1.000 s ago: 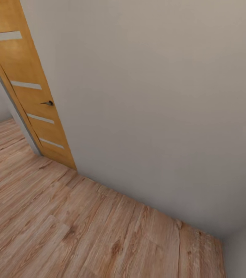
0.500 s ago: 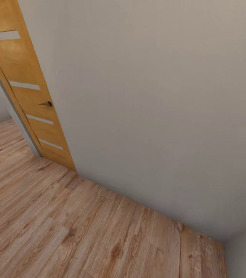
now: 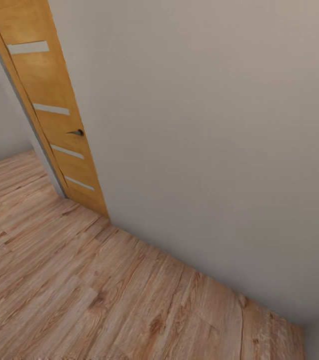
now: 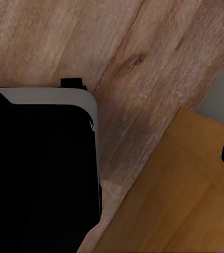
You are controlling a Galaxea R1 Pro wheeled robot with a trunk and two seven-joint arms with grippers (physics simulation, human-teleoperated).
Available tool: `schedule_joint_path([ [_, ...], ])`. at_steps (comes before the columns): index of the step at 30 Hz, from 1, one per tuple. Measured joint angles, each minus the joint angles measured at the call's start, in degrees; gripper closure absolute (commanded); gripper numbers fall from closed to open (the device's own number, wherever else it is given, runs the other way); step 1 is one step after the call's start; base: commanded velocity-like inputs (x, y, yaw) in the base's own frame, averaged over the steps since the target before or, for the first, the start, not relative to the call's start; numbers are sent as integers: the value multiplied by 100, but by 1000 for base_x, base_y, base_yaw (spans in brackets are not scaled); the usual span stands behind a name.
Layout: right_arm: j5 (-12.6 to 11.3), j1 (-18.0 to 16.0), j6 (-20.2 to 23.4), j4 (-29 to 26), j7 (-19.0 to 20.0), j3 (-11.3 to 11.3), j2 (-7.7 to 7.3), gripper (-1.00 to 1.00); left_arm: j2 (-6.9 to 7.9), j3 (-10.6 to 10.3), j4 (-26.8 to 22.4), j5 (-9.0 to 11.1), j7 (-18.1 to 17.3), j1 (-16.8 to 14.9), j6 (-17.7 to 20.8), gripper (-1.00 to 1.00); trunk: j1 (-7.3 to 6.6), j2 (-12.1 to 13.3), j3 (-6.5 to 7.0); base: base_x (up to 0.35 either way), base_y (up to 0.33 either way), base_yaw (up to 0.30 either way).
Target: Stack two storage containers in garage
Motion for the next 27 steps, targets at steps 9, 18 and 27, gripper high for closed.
schedule_joint_path([
  [9,0,1,2,0,12,0,0,-100,0,4,0,2,4,0,1,-100,0,0,0,0,0,273],
  [18,2,2,11,0,41,3,8,-100,0,8,0,6,3,0,0,-100,0,0,-9,0,0,274],
  [27,-6,2,25,0,479,1,-7,-100,0,8,-4,4,3,0,-1,-100,0,0,-29,0,0,273],
])
